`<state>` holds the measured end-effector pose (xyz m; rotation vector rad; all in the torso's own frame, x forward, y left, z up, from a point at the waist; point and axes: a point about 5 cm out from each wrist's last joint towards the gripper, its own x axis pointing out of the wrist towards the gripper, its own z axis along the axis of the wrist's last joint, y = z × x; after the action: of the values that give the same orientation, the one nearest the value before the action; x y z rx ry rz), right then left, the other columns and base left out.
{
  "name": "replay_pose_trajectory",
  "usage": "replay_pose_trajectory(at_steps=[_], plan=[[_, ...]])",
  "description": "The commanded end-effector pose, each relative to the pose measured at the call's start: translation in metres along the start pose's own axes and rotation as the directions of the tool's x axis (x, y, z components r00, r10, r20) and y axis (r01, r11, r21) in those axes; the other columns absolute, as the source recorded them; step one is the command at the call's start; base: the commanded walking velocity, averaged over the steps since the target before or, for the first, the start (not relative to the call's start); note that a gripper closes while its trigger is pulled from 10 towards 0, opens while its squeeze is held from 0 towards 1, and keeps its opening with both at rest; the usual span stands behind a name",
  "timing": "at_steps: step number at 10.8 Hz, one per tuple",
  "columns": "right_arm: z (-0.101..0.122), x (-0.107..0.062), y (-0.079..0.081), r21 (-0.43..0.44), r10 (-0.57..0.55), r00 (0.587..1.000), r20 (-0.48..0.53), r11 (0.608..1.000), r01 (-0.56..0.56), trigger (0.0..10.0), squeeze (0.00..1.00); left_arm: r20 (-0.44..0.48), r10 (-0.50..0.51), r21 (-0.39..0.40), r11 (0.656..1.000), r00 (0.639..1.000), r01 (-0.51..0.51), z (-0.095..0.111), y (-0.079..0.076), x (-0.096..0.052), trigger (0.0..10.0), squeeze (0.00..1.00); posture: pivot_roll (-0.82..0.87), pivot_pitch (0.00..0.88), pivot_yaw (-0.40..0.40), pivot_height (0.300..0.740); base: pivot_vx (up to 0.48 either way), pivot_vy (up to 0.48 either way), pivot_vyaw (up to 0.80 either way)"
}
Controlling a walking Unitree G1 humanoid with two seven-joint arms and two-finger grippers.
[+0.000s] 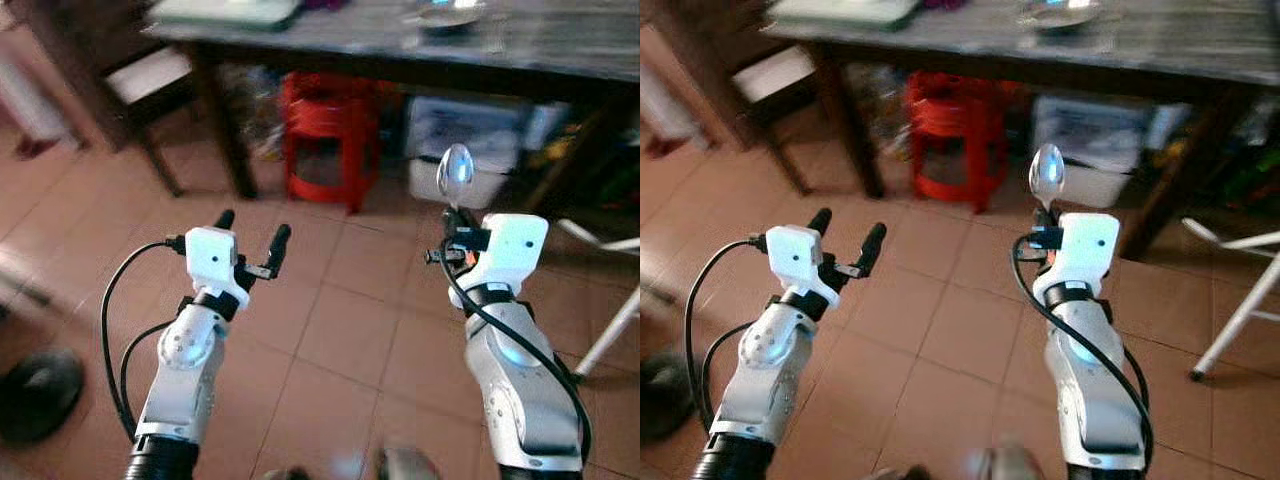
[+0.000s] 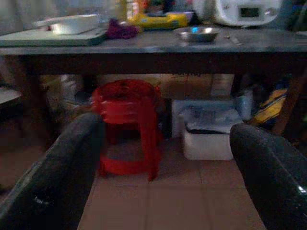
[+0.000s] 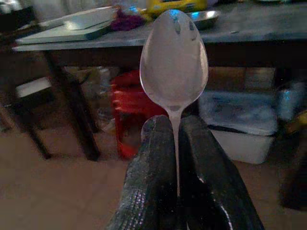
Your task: Setting the table
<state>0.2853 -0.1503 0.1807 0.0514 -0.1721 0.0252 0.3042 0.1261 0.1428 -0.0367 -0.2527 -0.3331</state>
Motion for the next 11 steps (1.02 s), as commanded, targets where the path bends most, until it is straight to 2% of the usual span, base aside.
replay_pose_trajectory(at_steps=[1, 2, 8, 11], plan=[[0.0011, -0.0009, -0.0019, 0.003, -0.006, 1.0, 0.007, 1.0, 0.006, 10.0, 0.0, -0.005, -0.004, 0.004, 1.0, 1.0, 0.004, -0.0004, 0.0004, -0.0029, 10.0, 0.0, -0.09, 0.204, 0.091, 0.74, 0.401, 0.0, 0.0], [0.0002, -0.001, -0.0028, 0.02, -0.015, 1.0, -0.003, 1.0, 0.015, 10.0, 0.0, -0.007, -0.007, 0.0, 1.0, 1.0, 0.007, -0.0011, -0.0007, -0.0036, 10.0, 0.0, -0.09, 0.205, 0.092, 0.74, 0.398, 0.0, 0.0], [0.0005, -0.0001, -0.0038, 0.032, -0.018, 1.0, -0.005, 0.999, 0.018, 10.0, 0.0, -0.012, -0.021, -0.014, 1.0, 1.0, 0.021, -0.0031, -0.0058, -0.0028, 10.0, 0.0, -0.1, 0.205, 0.088, 0.74, 0.401, 0.0, -0.71], [0.0009, 0.0006, -0.0038, 0.028, -0.015, 1.0, -0.003, 0.999, 0.015, 10.0, 0.0, -0.012, -0.022, -0.022, 1.0, 1.0, 0.022, -0.0039, -0.0077, -0.003, 10.0, 0.0, -0.1, 0.203, 0.08, 0.74, 0.404, 0.0, -0.13]])
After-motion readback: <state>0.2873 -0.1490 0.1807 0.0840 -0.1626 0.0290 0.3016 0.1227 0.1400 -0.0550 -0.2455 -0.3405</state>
